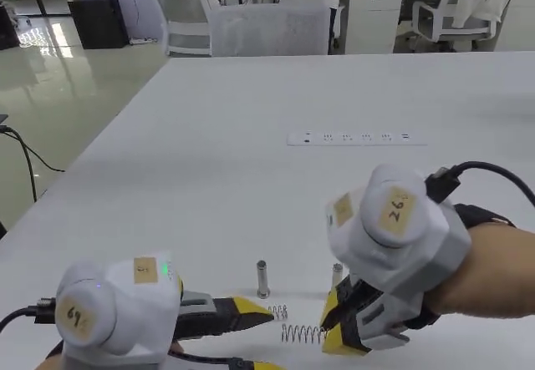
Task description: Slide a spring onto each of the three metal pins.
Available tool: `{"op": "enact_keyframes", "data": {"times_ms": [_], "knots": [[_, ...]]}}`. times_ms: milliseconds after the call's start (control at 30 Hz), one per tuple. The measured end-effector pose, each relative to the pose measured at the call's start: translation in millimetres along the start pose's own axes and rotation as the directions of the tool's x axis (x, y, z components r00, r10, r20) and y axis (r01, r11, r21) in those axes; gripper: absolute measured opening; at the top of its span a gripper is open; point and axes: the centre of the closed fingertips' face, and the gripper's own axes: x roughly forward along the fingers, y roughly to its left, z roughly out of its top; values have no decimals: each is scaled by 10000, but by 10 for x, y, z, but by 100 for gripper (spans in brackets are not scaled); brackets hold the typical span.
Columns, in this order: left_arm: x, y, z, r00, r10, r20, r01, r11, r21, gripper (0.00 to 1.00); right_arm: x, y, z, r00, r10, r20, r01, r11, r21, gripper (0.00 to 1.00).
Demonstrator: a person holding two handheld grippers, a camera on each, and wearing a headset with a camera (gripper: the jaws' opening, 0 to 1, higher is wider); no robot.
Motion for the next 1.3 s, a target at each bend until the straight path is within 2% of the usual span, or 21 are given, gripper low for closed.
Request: {"op": "enact_keyframes", "data": {"times_ms": [433, 733, 933, 1300], "knots": [[16, -114, 46, 9986, -503, 180, 494, 9976, 489, 14, 19, 119, 39, 9992, 392, -96, -399, 9957, -834, 8], [16, -144, 30, 9979, -646, 92, 638, 9958, 659, 5, 21, 148, 39, 9988, 443, -184, -461, 9926, -1120, 8], [11, -154, 44, 9976, -686, 99, 676, 9944, 808, 3, -3, 153, 48, 9988, 464, -160, -479, 9929, -1089, 8], [0, -185, 92, 9960, -856, 242, 832, 9928, 858, 3, 12, 158, 32, 9984, 566, -80, -569, 9972, -479, 9]]}}
